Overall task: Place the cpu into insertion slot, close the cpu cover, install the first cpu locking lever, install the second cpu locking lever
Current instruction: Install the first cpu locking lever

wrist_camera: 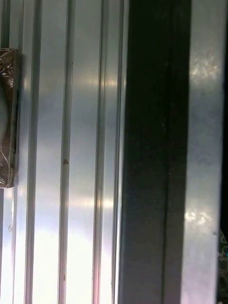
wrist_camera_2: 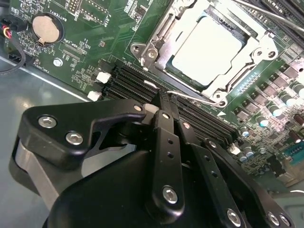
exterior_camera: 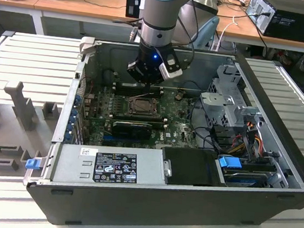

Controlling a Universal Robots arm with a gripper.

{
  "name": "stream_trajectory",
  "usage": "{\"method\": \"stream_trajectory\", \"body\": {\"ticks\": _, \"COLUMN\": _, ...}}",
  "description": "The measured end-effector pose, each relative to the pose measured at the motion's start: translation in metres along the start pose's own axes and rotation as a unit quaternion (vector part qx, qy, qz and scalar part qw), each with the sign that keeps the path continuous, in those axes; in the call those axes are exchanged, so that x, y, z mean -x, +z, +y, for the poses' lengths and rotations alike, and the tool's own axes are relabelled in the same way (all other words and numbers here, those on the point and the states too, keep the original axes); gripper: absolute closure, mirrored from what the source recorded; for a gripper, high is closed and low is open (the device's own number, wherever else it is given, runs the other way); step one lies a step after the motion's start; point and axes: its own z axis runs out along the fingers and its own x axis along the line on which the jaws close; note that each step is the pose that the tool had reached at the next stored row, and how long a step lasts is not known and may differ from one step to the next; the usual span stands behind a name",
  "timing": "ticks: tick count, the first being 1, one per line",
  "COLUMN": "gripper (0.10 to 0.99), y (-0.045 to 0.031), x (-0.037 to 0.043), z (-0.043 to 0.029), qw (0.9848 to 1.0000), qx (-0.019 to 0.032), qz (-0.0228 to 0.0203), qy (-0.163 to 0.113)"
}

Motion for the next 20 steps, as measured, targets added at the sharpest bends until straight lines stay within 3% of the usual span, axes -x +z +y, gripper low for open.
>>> {"method": "stream_trajectory", "body": {"ticks": 6, "gripper": 0.98, "y": 0.0031, "x": 0.0036, "z": -0.0004, "qw": 1.0, "qx": -0.0011, "qz": 0.0001, "qy": 0.0}}
{"method": "stream_trajectory", "body": {"ticks": 12, "gripper": 0.98, "y": 0.0093, "x": 0.0056, "z": -0.001, "qw": 1.0, "qx": -0.0057, "qz": 0.0002, "qy": -0.001}}
{"method": "stream_trajectory", "body": {"ticks": 20, "gripper": 0.98, "y": 0.0118, "x": 0.0064, "z": -0.0013, "qw": 1.0, "qx": -0.009, "qz": 0.0004, "qy": -0.002}}
